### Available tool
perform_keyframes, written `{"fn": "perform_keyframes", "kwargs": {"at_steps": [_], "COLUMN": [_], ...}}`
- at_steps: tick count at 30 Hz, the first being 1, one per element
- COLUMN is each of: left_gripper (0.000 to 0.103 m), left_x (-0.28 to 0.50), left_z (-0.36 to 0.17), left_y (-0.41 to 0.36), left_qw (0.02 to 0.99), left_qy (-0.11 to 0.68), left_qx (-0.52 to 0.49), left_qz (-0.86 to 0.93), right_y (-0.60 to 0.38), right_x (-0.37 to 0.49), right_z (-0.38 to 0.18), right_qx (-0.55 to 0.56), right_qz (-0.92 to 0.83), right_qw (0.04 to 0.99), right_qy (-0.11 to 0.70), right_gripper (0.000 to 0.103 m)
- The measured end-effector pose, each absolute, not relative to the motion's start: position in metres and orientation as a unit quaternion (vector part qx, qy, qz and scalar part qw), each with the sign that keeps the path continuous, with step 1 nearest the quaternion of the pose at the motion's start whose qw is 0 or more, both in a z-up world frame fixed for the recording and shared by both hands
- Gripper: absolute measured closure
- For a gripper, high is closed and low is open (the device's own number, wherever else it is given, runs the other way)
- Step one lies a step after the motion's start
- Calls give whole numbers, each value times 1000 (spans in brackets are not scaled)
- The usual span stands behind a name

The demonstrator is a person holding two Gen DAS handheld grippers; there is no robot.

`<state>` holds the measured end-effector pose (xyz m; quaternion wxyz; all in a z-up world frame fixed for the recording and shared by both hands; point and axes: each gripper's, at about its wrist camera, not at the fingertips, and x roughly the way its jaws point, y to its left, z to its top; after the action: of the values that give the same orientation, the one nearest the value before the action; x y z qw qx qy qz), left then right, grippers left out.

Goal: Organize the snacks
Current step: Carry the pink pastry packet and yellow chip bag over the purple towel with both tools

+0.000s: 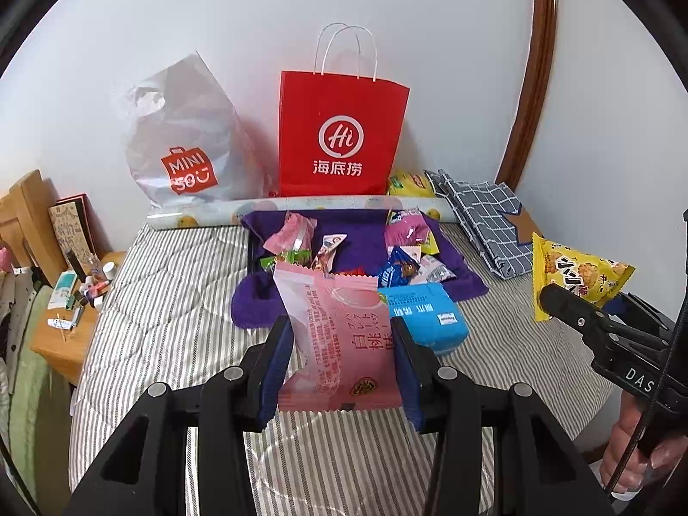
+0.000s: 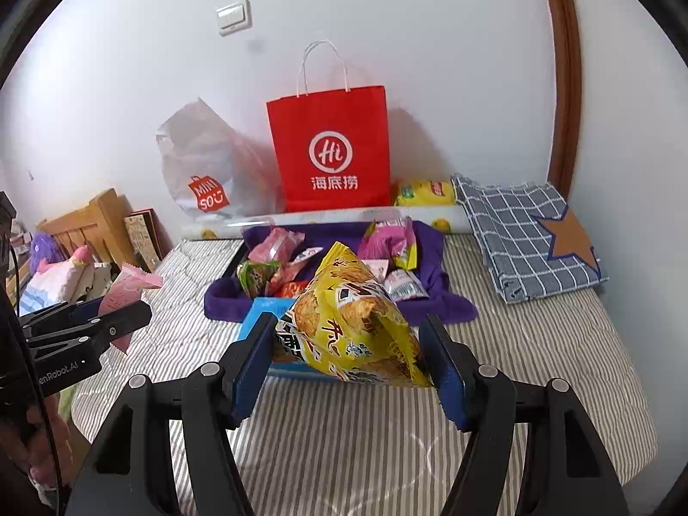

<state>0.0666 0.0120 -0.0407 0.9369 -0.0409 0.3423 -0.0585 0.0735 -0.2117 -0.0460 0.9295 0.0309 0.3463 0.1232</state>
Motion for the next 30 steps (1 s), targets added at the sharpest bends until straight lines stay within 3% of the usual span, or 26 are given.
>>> {"fn": "perform_keyframes", "kwargs": {"at_steps": [30], "left_gripper": [60], "left_x": [163], "left_z": [10], "left_y": [17], "left_qw": [945], "left_qy": [322], "left_qx": [-29], "left_qz": [-53], "right_y": [-185], "right_x": [190], "right_z": [7], "right_qx": [26], "right_qz": [146], "right_qw": [938], "right_qy": [312], "right_gripper": [36]}}
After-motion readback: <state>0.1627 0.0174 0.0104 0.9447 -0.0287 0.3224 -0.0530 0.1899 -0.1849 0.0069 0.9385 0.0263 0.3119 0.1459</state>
